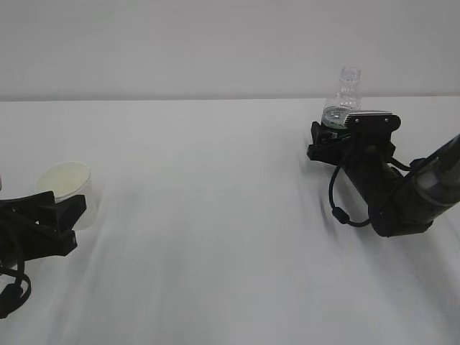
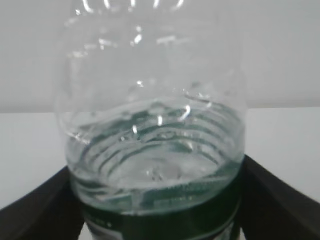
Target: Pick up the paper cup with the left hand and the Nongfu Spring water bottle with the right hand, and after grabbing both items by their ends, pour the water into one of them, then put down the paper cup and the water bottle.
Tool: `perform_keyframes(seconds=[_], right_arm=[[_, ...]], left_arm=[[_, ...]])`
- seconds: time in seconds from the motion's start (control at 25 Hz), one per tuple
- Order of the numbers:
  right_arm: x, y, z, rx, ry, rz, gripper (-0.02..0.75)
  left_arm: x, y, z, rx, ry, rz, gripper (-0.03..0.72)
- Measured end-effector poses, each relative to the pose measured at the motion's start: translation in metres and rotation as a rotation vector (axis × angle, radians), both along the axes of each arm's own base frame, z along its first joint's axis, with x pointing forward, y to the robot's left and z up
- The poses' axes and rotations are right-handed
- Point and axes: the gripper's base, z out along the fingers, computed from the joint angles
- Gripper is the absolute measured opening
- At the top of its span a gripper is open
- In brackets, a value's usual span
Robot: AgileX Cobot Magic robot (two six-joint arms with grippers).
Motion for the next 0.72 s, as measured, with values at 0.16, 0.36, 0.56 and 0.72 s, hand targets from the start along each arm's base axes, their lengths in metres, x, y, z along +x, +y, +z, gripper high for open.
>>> perform_keyframes(seconds=[0.16, 0.36, 0.56, 0.72], right_arm=[[0.0003, 0.0001, -0.0009, 0.0, 0.004, 0.0, 0.632], [0.0003, 0.0, -0.0009, 0.0, 0.004, 0.0, 0.627], [0.0004, -0.0003, -0.001, -0.001, 0.004, -0.004, 0.591], [0.0004, -0.0003, -0.001, -0.008, 0.003, -0.004, 0.56]], left_arm=[[0.0, 0.0, 0.0, 0.0, 0.0, 0.0, 0.378], [0.0, 0.0, 0.0, 0.0, 0.0, 0.0, 0.377], [0.0, 0.0, 0.0, 0.0, 0.0, 0.0, 0.377], [0.0, 0.0001, 0.0, 0.0, 0.0, 0.002, 0.377]])
